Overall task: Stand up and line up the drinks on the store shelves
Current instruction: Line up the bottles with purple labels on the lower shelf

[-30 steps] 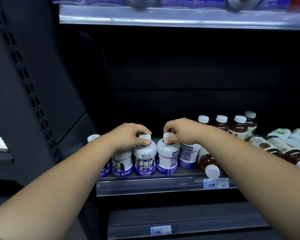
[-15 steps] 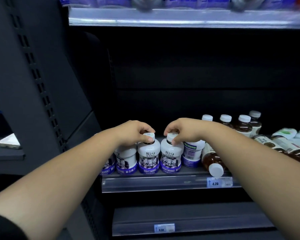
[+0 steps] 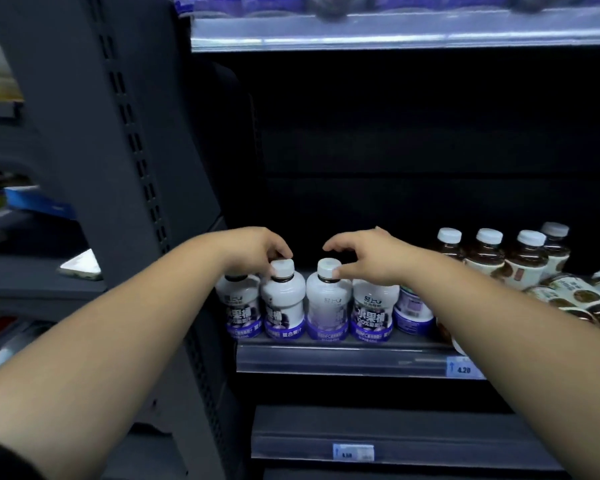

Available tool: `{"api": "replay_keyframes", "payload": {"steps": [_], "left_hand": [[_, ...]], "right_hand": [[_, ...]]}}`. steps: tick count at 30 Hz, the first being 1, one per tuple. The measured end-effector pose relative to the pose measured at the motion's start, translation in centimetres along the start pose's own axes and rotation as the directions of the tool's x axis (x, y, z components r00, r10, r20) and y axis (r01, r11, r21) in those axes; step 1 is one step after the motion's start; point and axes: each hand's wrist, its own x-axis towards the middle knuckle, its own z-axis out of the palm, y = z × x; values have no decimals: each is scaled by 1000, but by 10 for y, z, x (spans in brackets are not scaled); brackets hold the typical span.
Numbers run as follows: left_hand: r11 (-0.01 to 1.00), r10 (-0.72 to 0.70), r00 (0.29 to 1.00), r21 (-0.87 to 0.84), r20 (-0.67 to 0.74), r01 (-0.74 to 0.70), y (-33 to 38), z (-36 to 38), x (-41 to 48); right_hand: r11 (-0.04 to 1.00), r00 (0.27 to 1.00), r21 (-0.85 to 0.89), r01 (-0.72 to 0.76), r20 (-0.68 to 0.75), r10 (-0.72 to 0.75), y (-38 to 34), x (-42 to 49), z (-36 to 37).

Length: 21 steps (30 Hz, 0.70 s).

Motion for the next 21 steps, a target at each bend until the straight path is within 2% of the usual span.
{"api": "replay_keyframes", "payload": {"steps": [4, 9, 13, 18, 21], "left_hand": [[999, -5, 990, 43, -142, 11, -1, 15, -7], [1000, -12, 981, -25, -196, 7, -11, 31, -2], [999, -23, 972, -27, -235, 17, -11, 34, -2], [998, -54, 982, -49, -180, 46, -8, 27, -6], [984, -118, 989, 124, -85, 128, -6, 14, -9]], "right_hand": [[997, 998, 76, 6, 55, -10, -26, 10, 8], [999, 998, -33, 12, 65, -10, -33, 13, 13], [1000, 999, -26, 5, 43, -4, -32, 11, 13], [999, 999, -36, 3, 49, -1, -29, 13, 13], [1000, 999, -23, -1, 48, 2, -27, 12, 14]]}}
